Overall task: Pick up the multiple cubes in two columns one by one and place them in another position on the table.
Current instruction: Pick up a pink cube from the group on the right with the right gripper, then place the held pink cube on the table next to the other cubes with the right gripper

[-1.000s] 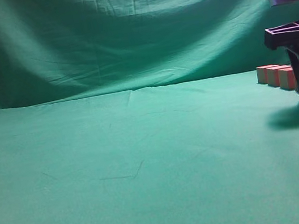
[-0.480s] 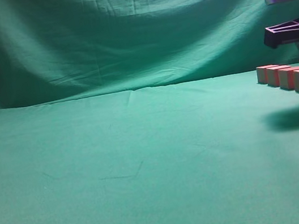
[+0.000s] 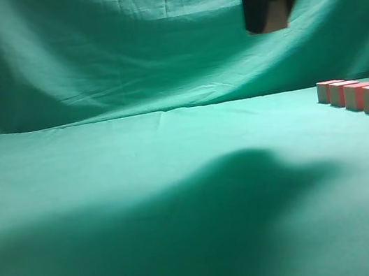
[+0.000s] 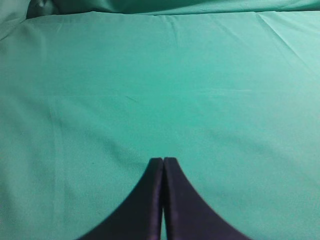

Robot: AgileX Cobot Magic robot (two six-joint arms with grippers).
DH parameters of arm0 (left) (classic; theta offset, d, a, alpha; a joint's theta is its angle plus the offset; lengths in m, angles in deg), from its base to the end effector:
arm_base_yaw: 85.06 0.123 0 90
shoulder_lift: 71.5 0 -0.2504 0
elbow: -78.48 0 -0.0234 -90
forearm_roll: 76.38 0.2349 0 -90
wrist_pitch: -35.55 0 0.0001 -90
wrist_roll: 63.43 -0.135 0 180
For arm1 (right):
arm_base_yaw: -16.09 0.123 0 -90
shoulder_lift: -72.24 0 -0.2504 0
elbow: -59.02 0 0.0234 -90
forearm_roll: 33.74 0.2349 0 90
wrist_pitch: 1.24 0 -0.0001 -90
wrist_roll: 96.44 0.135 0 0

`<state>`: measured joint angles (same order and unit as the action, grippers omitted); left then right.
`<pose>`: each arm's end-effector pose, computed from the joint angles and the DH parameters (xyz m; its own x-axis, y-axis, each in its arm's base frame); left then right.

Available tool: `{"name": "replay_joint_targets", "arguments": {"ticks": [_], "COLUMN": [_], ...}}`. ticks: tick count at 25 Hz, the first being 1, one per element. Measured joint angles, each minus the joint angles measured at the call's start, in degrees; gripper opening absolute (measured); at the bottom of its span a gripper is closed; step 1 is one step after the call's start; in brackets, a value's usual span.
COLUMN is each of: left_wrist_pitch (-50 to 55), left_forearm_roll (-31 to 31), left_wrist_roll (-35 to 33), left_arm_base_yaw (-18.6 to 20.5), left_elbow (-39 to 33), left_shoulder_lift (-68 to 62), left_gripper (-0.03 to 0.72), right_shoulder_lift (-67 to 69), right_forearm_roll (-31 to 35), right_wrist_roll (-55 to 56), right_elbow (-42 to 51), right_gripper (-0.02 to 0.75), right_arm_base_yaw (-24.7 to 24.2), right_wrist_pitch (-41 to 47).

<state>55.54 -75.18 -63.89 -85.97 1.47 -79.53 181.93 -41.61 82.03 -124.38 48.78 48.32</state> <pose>0.1144 -0.0008 0.1665 -0.2589 0.0318 -0.9654 0.0161 0.9995 0.0286 0.3205 0.1890 0.1930 -0.7031 -0.5882 -0.3996 -0.5863 0.7975 -0.1421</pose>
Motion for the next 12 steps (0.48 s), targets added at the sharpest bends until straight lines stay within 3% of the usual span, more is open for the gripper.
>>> {"name": "replay_joint_targets", "arguments": {"ticks": [6,12], "left_wrist_pitch": [0.0,0.0], "left_forearm_roll": [0.0,0.0], "left_wrist_roll": [0.0,0.0], "left_arm_base_yaw": [0.0,0.0], "left_elbow": [0.0,0.0], "left_shoulder_lift": [0.0,0.0], "left_gripper": [0.0,0.0], "right_shoulder_lift": [11.5,20.0], "right_forearm_roll": [7.1,12.0], "right_wrist_roll": [-13.6,-21.9], "right_elbow": [-15.4,-22.1], "right_gripper": [0.26,0.26], "right_arm_base_yaw": [0.1,0.1], "right_wrist_pitch": [11.8,14.2]}}
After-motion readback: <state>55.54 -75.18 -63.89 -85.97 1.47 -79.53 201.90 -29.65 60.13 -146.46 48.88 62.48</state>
